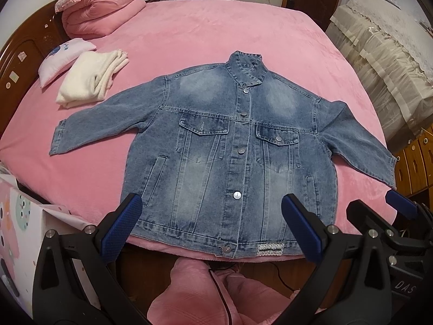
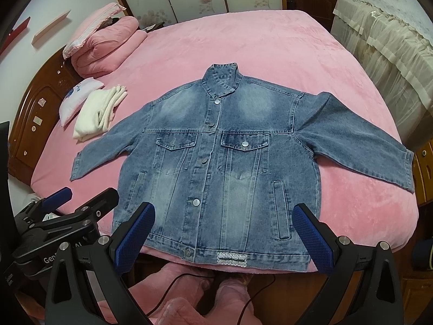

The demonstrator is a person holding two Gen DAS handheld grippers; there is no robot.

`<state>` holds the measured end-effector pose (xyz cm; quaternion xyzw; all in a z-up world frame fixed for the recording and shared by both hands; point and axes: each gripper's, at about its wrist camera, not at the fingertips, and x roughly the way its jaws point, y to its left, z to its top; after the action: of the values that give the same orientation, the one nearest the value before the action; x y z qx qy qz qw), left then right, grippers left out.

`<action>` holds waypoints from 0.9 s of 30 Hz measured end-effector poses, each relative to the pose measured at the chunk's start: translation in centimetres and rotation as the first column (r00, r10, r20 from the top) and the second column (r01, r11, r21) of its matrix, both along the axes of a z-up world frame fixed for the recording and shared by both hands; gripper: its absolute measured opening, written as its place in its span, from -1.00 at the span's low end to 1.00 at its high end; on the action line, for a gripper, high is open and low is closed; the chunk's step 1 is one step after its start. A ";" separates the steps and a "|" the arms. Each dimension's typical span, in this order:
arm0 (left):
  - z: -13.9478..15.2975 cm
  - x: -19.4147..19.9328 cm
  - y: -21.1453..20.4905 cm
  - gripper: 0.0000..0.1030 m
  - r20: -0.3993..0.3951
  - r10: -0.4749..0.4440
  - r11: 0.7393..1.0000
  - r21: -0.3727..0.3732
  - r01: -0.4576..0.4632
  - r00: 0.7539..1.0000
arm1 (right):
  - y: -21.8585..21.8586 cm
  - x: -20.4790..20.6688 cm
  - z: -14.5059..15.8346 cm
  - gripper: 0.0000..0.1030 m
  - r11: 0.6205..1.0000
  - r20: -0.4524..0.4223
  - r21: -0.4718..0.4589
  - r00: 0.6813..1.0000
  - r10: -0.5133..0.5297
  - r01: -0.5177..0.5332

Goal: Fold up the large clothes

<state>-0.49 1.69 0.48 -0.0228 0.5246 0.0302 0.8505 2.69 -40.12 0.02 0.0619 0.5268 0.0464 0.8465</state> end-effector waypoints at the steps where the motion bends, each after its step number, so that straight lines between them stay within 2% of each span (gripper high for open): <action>1: 0.0 0.0 0.0 0.98 0.000 0.001 1.000 0.000 -0.001 1.000 | 0.0 0.0 0.0 0.99 1.000 0.000 0.000 1.000 0.000 0.000; 27: 0.0 0.2 0.7 0.98 -0.006 0.021 1.000 -0.002 -0.021 1.000 | 0.5 0.6 0.0 0.99 1.000 -0.005 -0.003 1.000 0.013 -0.013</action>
<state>-0.32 2.42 0.49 -0.0291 0.5267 0.0389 0.8487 3.31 -39.62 0.03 0.0572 0.5296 0.0510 0.8448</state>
